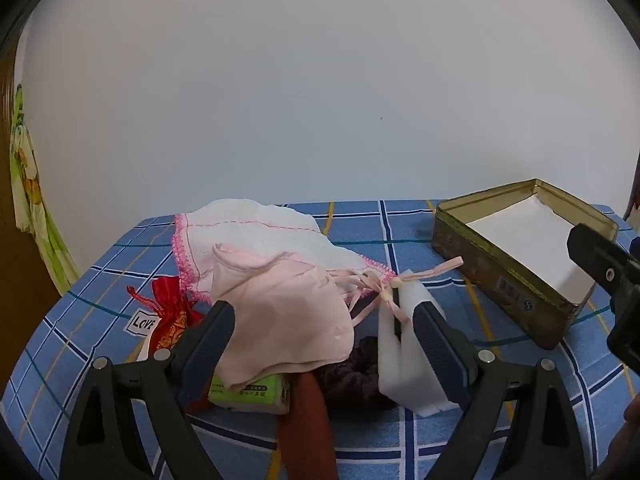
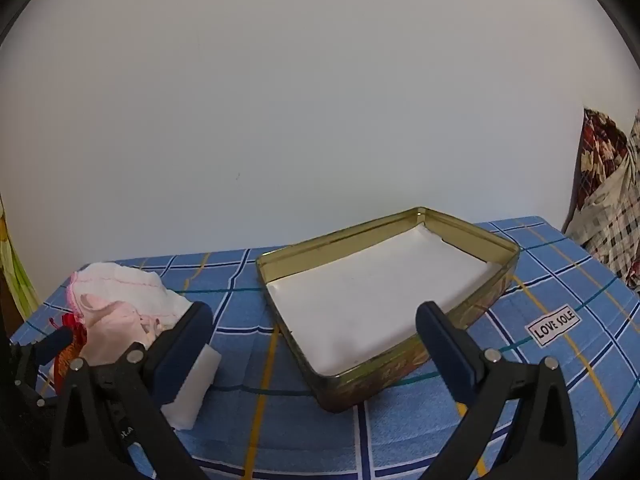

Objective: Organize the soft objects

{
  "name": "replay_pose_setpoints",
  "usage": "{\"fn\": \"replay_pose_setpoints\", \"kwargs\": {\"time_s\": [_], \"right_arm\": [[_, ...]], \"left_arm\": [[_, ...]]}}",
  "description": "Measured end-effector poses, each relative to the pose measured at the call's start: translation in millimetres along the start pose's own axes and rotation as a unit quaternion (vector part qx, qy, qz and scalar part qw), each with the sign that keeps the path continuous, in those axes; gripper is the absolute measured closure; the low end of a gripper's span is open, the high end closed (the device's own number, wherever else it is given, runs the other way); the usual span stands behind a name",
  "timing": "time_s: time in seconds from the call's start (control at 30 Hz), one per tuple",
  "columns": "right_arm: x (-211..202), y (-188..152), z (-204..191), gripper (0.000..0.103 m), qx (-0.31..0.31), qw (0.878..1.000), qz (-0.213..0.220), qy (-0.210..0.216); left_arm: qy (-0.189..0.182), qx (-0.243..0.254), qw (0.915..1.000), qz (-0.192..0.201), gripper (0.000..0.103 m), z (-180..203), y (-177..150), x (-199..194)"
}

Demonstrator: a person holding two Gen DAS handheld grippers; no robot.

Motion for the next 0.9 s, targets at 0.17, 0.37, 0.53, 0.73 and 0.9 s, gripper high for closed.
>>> {"fn": "replay_pose_setpoints", "kwargs": {"time_s": [0.17, 0.37, 0.53, 0.73, 0.9], "right_arm": [[-0.4, -1.1, 0.4, 0.0, 0.012, 1.0, -0.001, 0.004], [1.6, -4.2, 12.0, 0.0, 0.012, 1.0, -0.004, 0.009], [5.3, -4.2, 5.4, 0.0, 0.003, 1.0, -0.01, 0.004], [7.3, -5.1, 1.7, 0.0, -0.002, 1.0, -0.016, -0.003], [7.7, -6.3, 4.1, 0.0, -0.003, 1.0, -0.017, -0.004]], "left_arm": [[-0.01, -0.011, 0.9999, -0.002, 0.01, 5.1, -9.4, 4.0], [-0.017, -0.008, 0.9998, 0.006, 0.01, 4.0, -5.8, -3.6], [-0.018, -0.014, 0.9997, -0.004, 0.01, -1.0, -4.6, 0.0], [-0.017, -0.014, 0.9997, -0.006, 0.01, -1.6, -3.9, 0.9], [-0.015, -0.011, 0.9998, -0.006, 0.01, -0.9, -4.3, 1.5]]}}
Point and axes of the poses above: each gripper's, at about its wrist camera, not at the fingertips, and x roughly the way its jaws point, z to its right, y to its top, the point moved 9 cm from there along x, roughly the way its jaws point, and after that the axes turned 10 degrees about -z, right-handed, at the moved point
